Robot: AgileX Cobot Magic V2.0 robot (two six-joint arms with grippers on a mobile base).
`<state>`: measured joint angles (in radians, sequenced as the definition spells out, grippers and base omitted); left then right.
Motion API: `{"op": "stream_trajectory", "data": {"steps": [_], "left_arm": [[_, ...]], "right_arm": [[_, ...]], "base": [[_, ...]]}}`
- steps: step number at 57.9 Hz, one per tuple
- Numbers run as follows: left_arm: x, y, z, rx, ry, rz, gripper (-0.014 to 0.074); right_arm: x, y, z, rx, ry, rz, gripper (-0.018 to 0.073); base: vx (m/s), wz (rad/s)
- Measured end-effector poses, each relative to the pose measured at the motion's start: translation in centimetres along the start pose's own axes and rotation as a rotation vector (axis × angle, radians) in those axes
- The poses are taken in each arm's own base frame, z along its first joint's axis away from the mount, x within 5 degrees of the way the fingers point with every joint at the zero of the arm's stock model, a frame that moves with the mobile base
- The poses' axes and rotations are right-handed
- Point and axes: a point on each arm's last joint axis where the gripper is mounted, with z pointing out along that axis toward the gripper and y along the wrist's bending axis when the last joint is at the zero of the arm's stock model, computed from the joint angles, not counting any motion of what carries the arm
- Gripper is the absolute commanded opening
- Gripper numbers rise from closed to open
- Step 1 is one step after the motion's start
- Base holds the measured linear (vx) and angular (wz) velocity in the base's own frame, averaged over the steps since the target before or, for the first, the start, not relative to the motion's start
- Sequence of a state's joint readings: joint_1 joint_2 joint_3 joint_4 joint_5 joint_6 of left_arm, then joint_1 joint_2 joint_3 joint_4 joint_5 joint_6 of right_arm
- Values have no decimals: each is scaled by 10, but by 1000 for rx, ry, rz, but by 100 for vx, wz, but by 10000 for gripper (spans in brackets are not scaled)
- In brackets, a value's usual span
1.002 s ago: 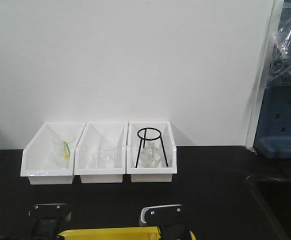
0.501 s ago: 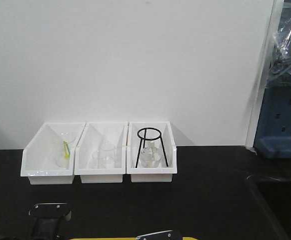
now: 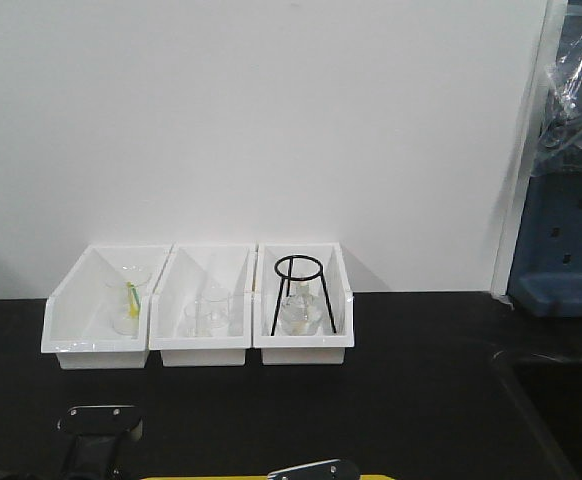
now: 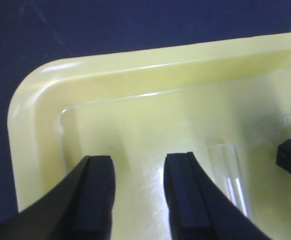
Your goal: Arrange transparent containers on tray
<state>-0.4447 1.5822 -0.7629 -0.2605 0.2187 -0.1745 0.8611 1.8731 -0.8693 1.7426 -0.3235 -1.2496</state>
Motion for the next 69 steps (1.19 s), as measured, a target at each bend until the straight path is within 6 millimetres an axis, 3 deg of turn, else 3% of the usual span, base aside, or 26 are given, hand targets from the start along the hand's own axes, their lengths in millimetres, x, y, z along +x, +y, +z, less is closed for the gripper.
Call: {"op": "stream_trajectory", "data": {"steps": [10,21,33,43,52,60,69], "left_arm": [[0,0,0,0,-1,0,377],[0,0,0,0,-2,0,377],[-4,-2,-9,14,-33,3,377],[-15,-7,-34,46,-146,43,377],[-24,-12,-70,73,-280,130,377],[-28,-15,-117,102,-431,202,374],[-21,-16,-188,155,-661,254,325]], "right_arm": [[-6,2,1,9,-16,8,542],[-10,3,-2,4,-32,10,543],[-33,3,-36,-44,-132,-29,543],[-60,-3,-87,-95,-282,-67,543],[-79,-13,-141,-145,-429,-57,543],[-90,-32,-203,-184,-600,-30,530],[-91,-60,-260,-153,-762,-1,488]], "base": [[0,0],[0,0],[0,0],[0,0],[0,0],[0,0],[0,0]]}}
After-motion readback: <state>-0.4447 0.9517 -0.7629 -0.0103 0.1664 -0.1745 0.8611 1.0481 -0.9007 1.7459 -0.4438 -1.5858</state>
